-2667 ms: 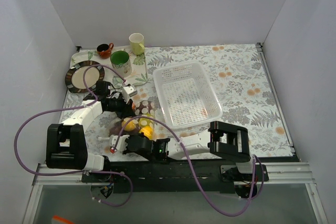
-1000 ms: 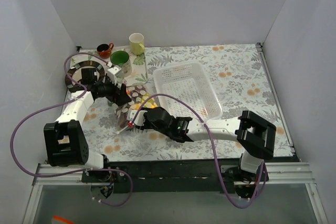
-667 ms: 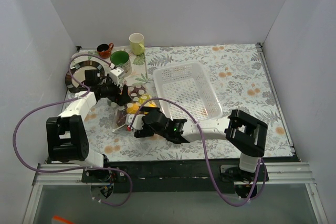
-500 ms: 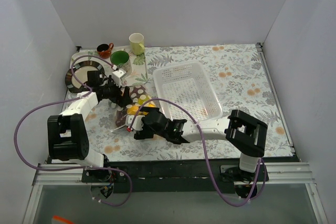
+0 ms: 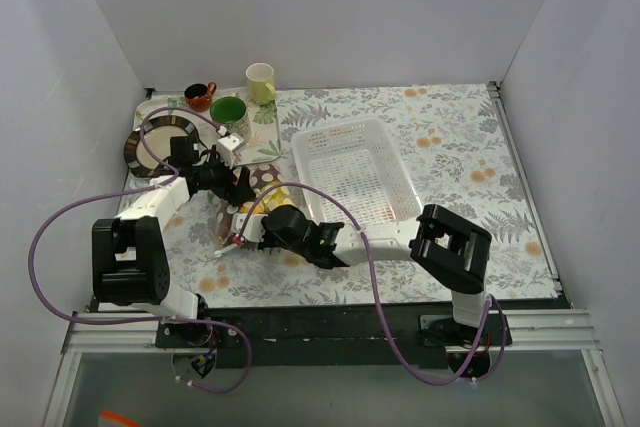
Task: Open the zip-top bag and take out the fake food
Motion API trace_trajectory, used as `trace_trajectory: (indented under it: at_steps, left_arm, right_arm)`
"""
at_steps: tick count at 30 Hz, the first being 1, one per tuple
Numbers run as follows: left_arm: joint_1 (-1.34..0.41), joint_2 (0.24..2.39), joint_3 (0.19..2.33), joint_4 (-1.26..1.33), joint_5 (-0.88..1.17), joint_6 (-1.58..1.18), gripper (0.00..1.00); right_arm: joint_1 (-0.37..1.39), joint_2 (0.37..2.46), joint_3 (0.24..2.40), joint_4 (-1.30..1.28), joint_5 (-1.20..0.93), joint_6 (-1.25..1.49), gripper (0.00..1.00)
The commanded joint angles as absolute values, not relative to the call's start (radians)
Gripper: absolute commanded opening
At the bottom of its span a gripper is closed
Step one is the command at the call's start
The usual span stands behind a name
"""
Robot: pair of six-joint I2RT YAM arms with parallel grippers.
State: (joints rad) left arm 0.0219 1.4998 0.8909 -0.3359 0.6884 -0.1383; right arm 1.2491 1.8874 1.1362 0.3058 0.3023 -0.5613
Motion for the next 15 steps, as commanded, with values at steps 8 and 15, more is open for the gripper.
trace_trajectory:
  at_steps: [8,15]
  left_arm:
    - [0.014,1.453,1.008,-0.478,0.644,-0.175,0.98]
    - [0.102,1.362,1.245,-0.584,0.819,-0.259,0.98]
  right_arm:
    - [1.171,1.766,1.357,0.053,0.103,-0.442,0.01]
    - [1.022,1.847,1.797,-0.348,-0.263,-0.287,0.01]
